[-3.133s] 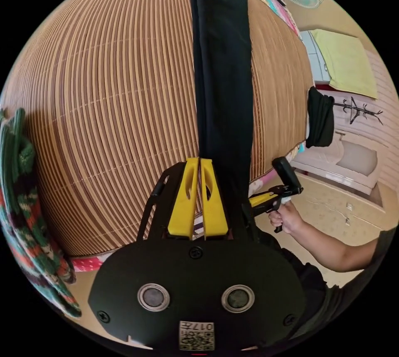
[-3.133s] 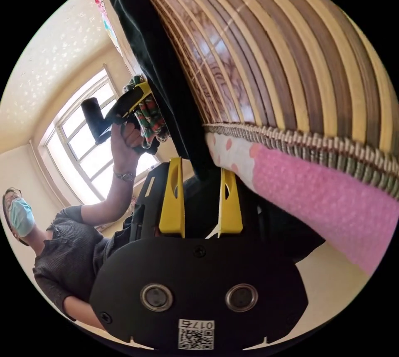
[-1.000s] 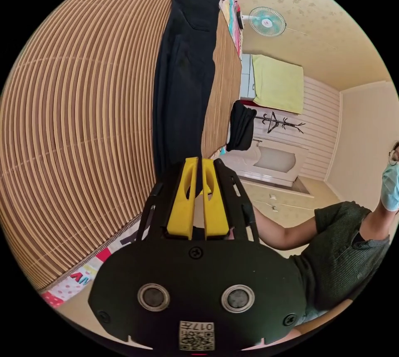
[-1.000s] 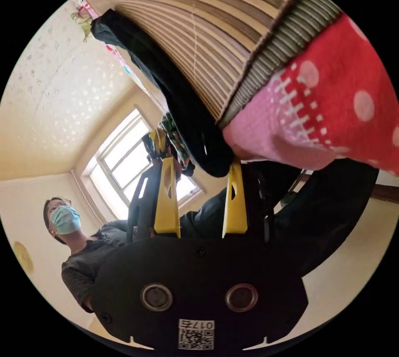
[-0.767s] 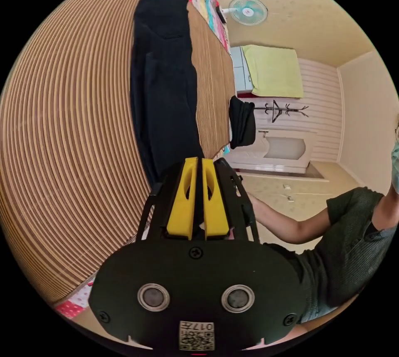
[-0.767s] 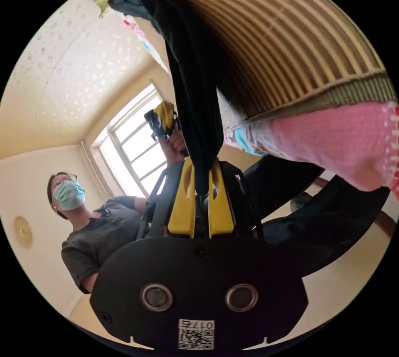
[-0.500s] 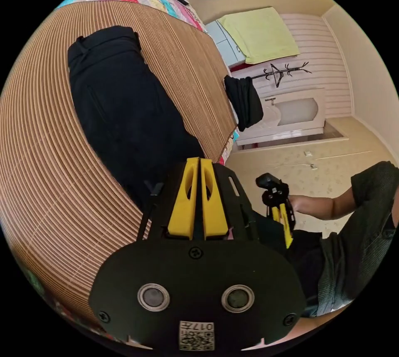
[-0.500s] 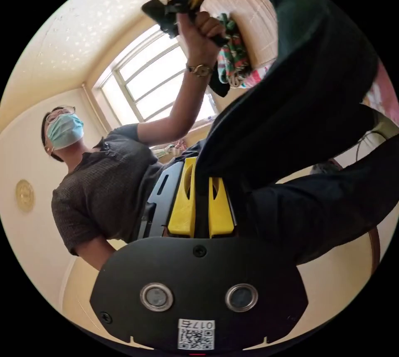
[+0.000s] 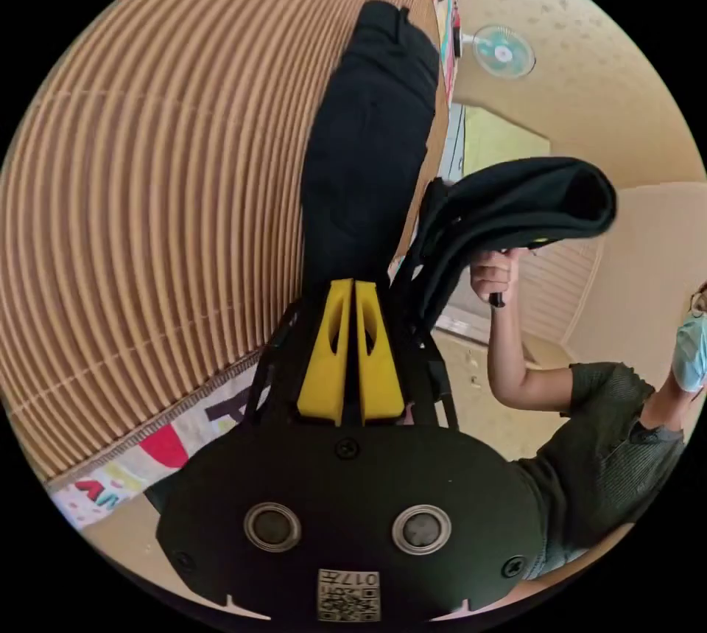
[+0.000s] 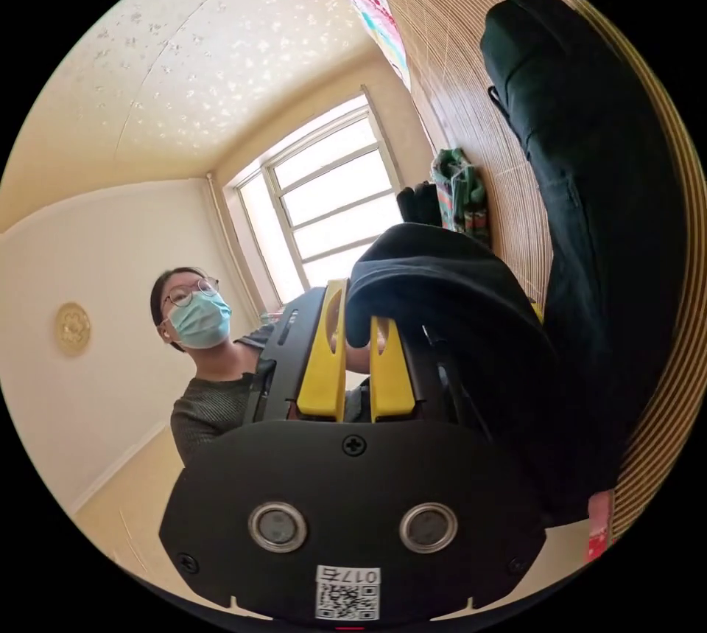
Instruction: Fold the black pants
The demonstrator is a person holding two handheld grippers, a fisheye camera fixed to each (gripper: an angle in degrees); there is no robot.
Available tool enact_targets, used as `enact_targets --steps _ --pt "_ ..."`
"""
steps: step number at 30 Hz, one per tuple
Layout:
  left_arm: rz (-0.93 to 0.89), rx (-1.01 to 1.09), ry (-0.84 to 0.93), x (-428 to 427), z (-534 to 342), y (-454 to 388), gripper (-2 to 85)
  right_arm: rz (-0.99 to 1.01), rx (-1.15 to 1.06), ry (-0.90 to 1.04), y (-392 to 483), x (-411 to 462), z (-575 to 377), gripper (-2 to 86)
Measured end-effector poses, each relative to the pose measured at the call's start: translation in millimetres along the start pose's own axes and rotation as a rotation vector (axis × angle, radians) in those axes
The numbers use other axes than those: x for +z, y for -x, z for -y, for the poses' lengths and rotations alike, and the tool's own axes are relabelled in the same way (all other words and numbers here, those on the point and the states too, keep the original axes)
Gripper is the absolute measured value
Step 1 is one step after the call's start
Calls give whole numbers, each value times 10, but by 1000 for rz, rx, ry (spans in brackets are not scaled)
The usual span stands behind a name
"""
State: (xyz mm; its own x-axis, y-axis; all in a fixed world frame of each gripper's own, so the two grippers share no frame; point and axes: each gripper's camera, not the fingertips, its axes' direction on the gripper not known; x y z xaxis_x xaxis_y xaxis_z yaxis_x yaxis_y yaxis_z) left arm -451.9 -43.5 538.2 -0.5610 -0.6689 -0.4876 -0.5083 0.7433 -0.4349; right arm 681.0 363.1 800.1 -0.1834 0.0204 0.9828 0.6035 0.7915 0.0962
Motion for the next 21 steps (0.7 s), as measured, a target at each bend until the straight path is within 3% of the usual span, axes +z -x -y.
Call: enact_targets --steps 7,11,13,18,21 --pt "-97 94 -130 -270 332 -131 163 -61 58 -36 -389 -448 686 54" --pt "72 79 -171 -144 412 -270 183 -101 -27 -116 -269 -507 682 169" --pt "135 61 -221 -53 381 -320 184 -216 -129 -170 -34 -522 534 182" --pt "107 39 -200 328 274 -268 184 -816 -168 -307 220 -544 -110 212" --pt "109 44 -166 612 199 -258 178 -876 -33 -235 -188 -470 -239 223"
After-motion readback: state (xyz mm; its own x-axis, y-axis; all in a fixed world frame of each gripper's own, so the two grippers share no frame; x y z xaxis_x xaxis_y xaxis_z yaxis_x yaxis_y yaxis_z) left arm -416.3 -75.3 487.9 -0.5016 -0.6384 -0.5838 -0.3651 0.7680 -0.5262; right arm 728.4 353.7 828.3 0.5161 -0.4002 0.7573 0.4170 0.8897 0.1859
